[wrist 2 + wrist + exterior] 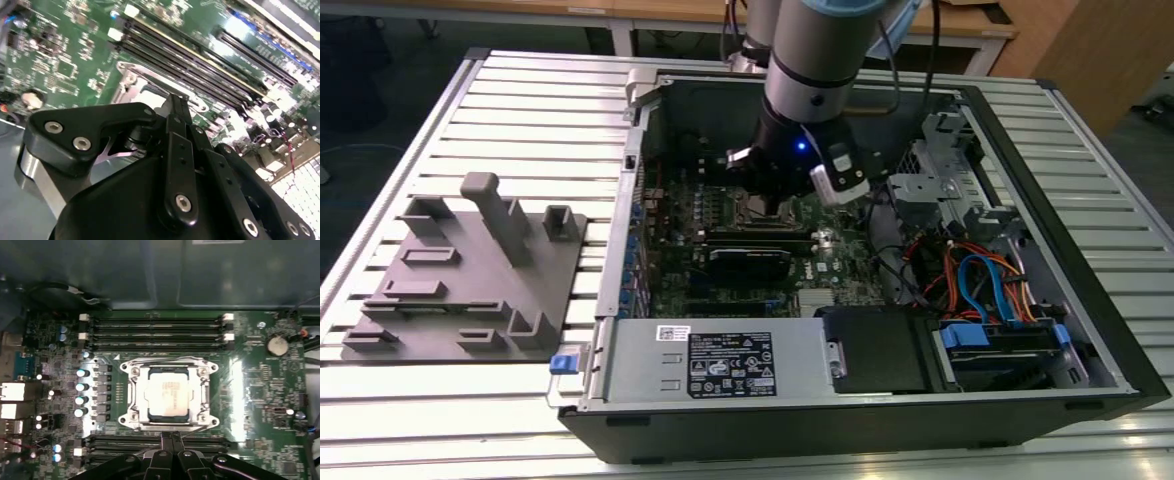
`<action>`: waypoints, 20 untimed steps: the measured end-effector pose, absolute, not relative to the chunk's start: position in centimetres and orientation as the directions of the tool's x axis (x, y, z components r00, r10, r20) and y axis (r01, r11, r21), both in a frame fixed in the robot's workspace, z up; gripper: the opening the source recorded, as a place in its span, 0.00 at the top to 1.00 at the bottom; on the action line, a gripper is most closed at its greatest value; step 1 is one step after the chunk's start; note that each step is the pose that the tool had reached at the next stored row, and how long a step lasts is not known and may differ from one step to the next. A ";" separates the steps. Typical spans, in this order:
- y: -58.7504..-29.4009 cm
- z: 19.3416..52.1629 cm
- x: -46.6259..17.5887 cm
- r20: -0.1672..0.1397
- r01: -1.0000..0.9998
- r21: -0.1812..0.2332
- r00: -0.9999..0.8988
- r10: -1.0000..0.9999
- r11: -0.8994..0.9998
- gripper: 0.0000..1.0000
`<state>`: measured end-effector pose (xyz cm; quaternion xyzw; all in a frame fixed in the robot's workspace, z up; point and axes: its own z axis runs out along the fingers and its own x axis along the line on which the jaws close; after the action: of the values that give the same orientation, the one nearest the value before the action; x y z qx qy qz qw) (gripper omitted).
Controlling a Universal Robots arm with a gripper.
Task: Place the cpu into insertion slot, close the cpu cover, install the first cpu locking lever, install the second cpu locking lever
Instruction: 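Install the second cpu locking lever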
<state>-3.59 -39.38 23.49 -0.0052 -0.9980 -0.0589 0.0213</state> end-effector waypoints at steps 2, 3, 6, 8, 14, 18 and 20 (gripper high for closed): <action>-39.4 23.4 -4.1 0.043 0.013 0.118 -0.999 0.008 0.993 0.90; -39.4 23.3 -4.4 0.043 0.013 0.119 -0.999 0.008 0.993 0.90; -39.6 23.2 -4.8 0.044 0.013 0.124 -0.999 0.008 0.992 0.90; -39.9 23.1 -4.9 0.045 0.013 0.131 -0.999 0.007 0.991 0.90; -40.4 22.9 -5.5 0.047 0.014 0.151 -0.999 0.007 0.989 0.90; -40.8 22.8 -5.7 0.053 0.015 0.161 -0.999 0.006 0.987 0.90; -40.9 22.7 -5.7 0.063 0.016 0.164 -0.998 0.006 0.986 0.90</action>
<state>-5.66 -40.88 22.71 -0.0055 -0.9961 -0.0825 0.0311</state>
